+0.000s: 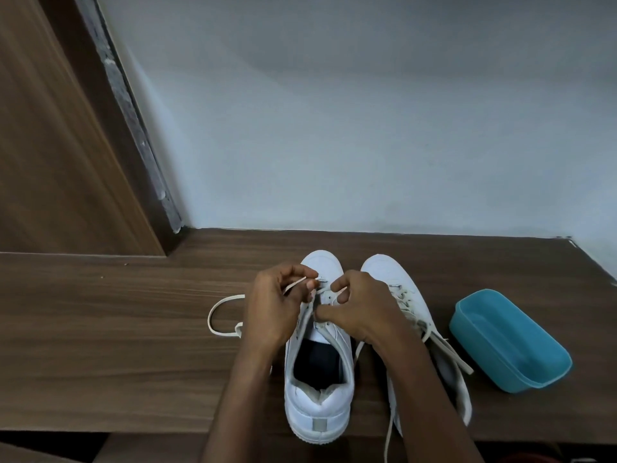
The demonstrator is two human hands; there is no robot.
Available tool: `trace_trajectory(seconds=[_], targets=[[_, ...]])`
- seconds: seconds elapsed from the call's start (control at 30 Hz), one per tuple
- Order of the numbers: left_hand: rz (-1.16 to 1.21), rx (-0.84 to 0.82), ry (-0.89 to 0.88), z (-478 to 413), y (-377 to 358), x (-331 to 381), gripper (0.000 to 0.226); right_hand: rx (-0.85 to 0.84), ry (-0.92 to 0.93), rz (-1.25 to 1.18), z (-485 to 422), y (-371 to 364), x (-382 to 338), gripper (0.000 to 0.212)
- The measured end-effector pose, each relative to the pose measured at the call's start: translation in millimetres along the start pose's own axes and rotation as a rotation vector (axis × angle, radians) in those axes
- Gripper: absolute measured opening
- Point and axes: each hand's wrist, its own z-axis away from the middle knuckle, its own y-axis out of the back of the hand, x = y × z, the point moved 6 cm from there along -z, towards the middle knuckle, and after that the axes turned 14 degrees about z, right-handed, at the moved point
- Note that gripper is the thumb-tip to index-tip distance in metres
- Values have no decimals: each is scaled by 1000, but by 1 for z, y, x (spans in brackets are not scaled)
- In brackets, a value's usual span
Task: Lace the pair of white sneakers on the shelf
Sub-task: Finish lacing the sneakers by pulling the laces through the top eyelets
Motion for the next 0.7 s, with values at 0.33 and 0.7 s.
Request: trace_trajectory(seconds=[0.33,0.7], targets=[[-226,0,-45,3,-12,4,15,207,-21,165,2,-4,-10,24],[-313,52,-71,5,-14,-1,8,5,-70,-369,-21,-3,36,13]])
